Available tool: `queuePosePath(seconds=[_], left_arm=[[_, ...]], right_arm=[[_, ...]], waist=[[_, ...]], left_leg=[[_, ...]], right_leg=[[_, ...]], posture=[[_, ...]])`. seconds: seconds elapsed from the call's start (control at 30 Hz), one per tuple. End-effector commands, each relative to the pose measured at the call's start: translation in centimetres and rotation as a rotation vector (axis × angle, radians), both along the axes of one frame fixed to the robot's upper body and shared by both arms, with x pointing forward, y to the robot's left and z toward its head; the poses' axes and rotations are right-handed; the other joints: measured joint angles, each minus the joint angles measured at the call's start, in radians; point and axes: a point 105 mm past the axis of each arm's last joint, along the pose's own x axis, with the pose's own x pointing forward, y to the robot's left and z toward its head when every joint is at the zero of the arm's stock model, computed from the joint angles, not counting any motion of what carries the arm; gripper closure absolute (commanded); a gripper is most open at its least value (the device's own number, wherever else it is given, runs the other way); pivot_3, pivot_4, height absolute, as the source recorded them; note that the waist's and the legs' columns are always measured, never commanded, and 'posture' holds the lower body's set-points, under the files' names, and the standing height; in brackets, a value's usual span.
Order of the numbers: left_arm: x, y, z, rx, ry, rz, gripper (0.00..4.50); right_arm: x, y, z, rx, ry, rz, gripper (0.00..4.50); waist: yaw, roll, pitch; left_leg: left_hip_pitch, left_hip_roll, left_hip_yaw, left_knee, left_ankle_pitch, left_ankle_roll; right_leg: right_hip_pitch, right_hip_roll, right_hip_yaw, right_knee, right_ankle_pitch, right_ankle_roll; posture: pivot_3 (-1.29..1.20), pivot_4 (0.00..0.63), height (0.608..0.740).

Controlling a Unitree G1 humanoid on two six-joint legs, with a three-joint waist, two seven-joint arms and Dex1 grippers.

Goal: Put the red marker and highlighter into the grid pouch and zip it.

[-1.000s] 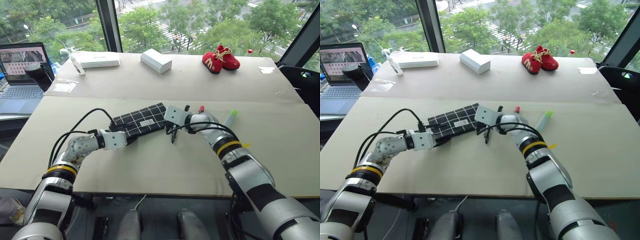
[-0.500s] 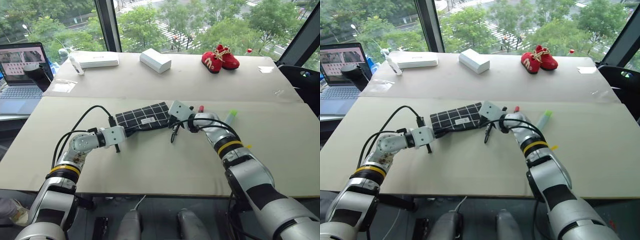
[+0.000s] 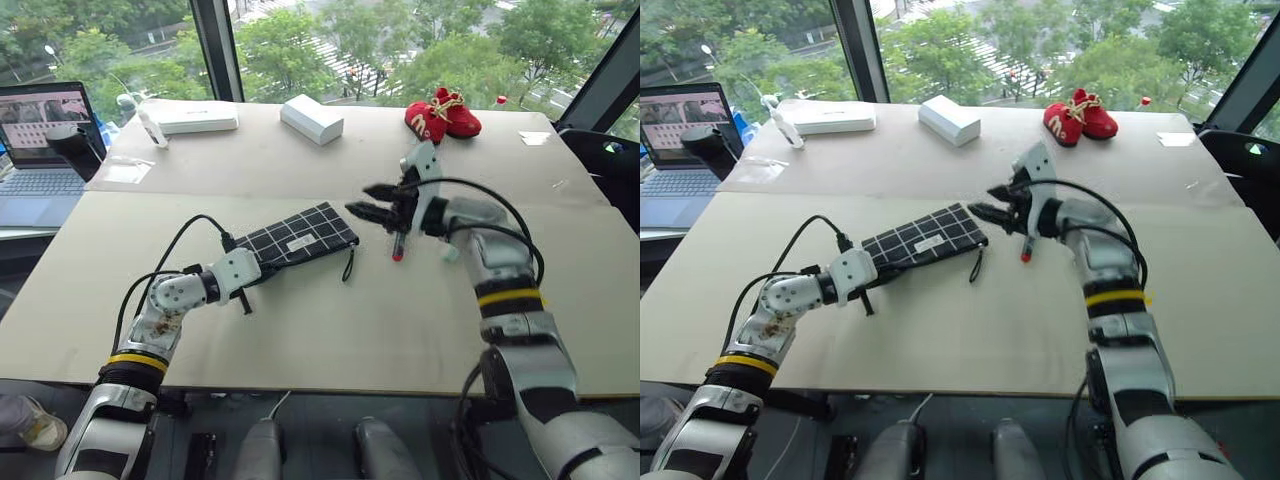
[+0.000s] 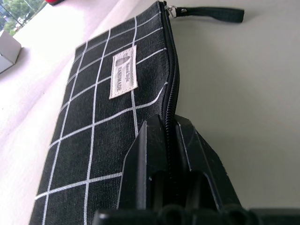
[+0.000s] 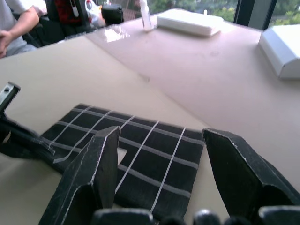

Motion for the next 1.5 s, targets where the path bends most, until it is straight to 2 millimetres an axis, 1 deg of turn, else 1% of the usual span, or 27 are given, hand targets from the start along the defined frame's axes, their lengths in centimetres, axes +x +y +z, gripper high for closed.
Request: queuePosePath(seconds=[0.03, 0.1, 0.13, 0.23, 0.37, 0.63, 0.83, 0.93, 1.13, 1.2, 1.23, 1.33, 1.37, 1.4, 1.47, 1.5], left_arm=[[-0.1, -0.2, 1.9, -0.049, -0.024, 0.031, 4.50], [-0.2, -0.3, 1.9, -0.056, -0.014, 0.043, 4.50], [-0.3, -0.3, 1.9, -0.060, -0.007, 0.049, 4.50], [-0.4, -0.1, 1.4, -0.041, 0.007, 0.054, 4.50], [-0.5, -0.2, 1.2, -0.039, 0.013, 0.051, 4.50], [-0.5, -0.3, 1.4, -0.056, 0.017, 0.055, 4.50], [-0.1, -0.4, 2.3, -0.116, 0.018, 0.073, 4.50], [0.1, -0.6, 2.8, -0.144, 0.016, 0.078, 4.50], [-0.2, -0.6, 2.8, -0.144, 0.016, 0.079, 4.50], [-0.3, -0.6, 2.8, -0.141, 0.017, 0.080, 4.50], [-0.3, -0.6, 2.8, -0.140, 0.017, 0.080, 4.50], [-0.3, -0.7, 2.8, -0.138, 0.018, 0.080, 4.50], [-0.2, -0.7, 2.8, -0.137, 0.018, 0.080, 4.50], [-0.2, -0.7, 2.8, -0.136, 0.018, 0.079, 4.50], [-0.2, -0.7, 2.7, -0.134, 0.018, 0.078, 4.50], [-0.1, -0.8, 2.7, -0.133, 0.018, 0.076, 4.50]], right_arm=[[-1.4, 0.4, 0.3, -0.038, -0.020, -0.035, 1.32], [-2.5, 1.4, -1.6, -0.093, -0.027, -0.056, 1.32], [-2.9, 1.9, -2.3, -0.125, -0.043, -0.061, 1.32], [-2.8, 2.9, -2.6, -0.139, -0.068, -0.089, 1.32], [-1.9, 2.4, -2.9, -0.156, -0.081, -0.167, 1.32], [-1.2, 2.3, -3.7, -0.175, -0.083, -0.215, 1.32], [-0.8, 2.4, -4.3, -0.179, -0.067, -0.230, 1.32], [-0.2, 2.1, -4.9, -0.183, -0.066, -0.271, 1.32], [0.9, 1.9, -5.5, -0.193, -0.072, -0.330, 1.32], [1.1, 2.0, -5.6, -0.201, -0.077, -0.330, 1.82], [1.1, 2.1, -5.6, -0.201, -0.080, -0.327, 2.01], [1.1, 2.3, -5.4, -0.204, -0.094, -0.311, 3.03], [1.0, 2.5, -5.3, -0.207, -0.108, -0.295, 3.44], [1.0, 2.7, -5.2, -0.209, -0.118, -0.283, 3.68], [0.8, 3.2, -5.0, -0.202, -0.137, -0.254, 4.30], [0.5, 3.7, -4.9, -0.203, -0.150, -0.222, 4.45]], waist=[[-0.004, 0.001, 0.000], [-0.009, 0.000, 0.000], [-0.011, 0.000, 0.000], [-0.014, 0.000, 0.000], [-0.006, 0.000, 0.001], [-0.003, 0.000, 0.001], [-0.002, 0.000, 0.001], [-0.003, 0.000, 0.001], [-0.005, 0.000, 0.001], [-0.005, 0.000, 0.001], [-0.005, 0.000, 0.001], [-0.004, 0.000, 0.001], [-0.004, 0.000, 0.001], [-0.004, 0.000, 0.001], [-0.005, 0.000, 0.001], [-0.006, 0.000, 0.001]], left_leg=[[0.000, 0.000, 0.000, 0.000, 0.000, 0.000], [0.000, 0.000, 0.001, 0.000, 0.000, 0.000], [0.000, 0.000, 0.001, 0.000, 0.000, 0.000], [0.000, 0.001, 0.001, 0.000, 0.000, 0.000], [-0.001, 0.000, 0.002, 0.000, 0.000, 0.000], [-0.001, 0.000, 0.002, 0.000, 0.000, 0.000], [-0.001, 0.000, 0.002, 0.000, 0.000, 0.000], [-0.001, 0.000, 0.002, 0.000, 0.000, 0.000], [-0.001, 0.000, 0.002, 0.000, 0.000, 0.000], [-0.001, 0.000, 0.002, 0.000, 0.000, 0.000], [-0.001, 0.000, 0.002, 0.000, 0.000, 0.000], [-0.001, 0.000, 0.002, 0.000, 0.000, 0.000], [-0.001, 0.000, 0.002, 0.000, 0.000, 0.000], [-0.001, 0.000, 0.002, 0.000, 0.000, 0.000], [-0.001, 0.000, 0.002, 0.000, 0.000, 0.000], [-0.001, 0.000, 0.002, 0.000, 0.000, 0.000]], right_leg=[[-0.001, 0.000, 0.001, 0.000, 0.000, 0.000], [-0.002, 0.000, 0.002, 0.001, 0.000, 0.000], [-0.002, 0.001, 0.001, 0.001, 0.000, 0.000], [-0.003, 0.001, 0.002, 0.001, 0.000, 0.000], [-0.004, 0.001, 0.002, 0.001, 0.000, 0.000], [-0.004, 0.001, 0.002, 0.000, 0.000, 0.000], [-0.004, 0.001, 0.002, 0.000, 0.000, 0.000], [-0.004, 0.001, 0.002, 0.000, 0.000, 0.000], [-0.004, 0.001, 0.002, 0.000, 0.000, 0.000], [-0.004, 0.001, 0.002, 0.000, 0.000, 0.000], [-0.004, 0.001, 0.002, 0.001, 0.000, 0.000], [-0.004, 0.000, 0.002, 0.000, 0.000, 0.000], [-0.004, 0.000, 0.002, 0.000, 0.000, 0.000], [-0.003, 0.000, 0.002, 0.000, 0.000, 0.000], [-0.004, 0.001, 0.002, 0.000, 0.000, 0.000], [-0.004, 0.001, 0.002, 0.000, 0.000, 0.000]], posture=[[0.00, 0.150, 0.729], [0.00, 0.150, 0.729], [0.00, 0.150, 0.729], [0.00, 0.150, 0.729], [0.00, 0.150, 0.729], [0.00, 0.150, 0.729], [0.00, 0.150, 0.729], [0.00, 0.150, 0.729], [0.00, 0.150, 0.729], [0.00, 0.150, 0.729], [0.00, 0.150, 0.729], [0.00, 0.150, 0.729], [0.00, 0.150, 0.729], [0.00, 0.150, 0.729], [0.00, 0.150, 0.729], [0.00, 0.150, 0.729]])
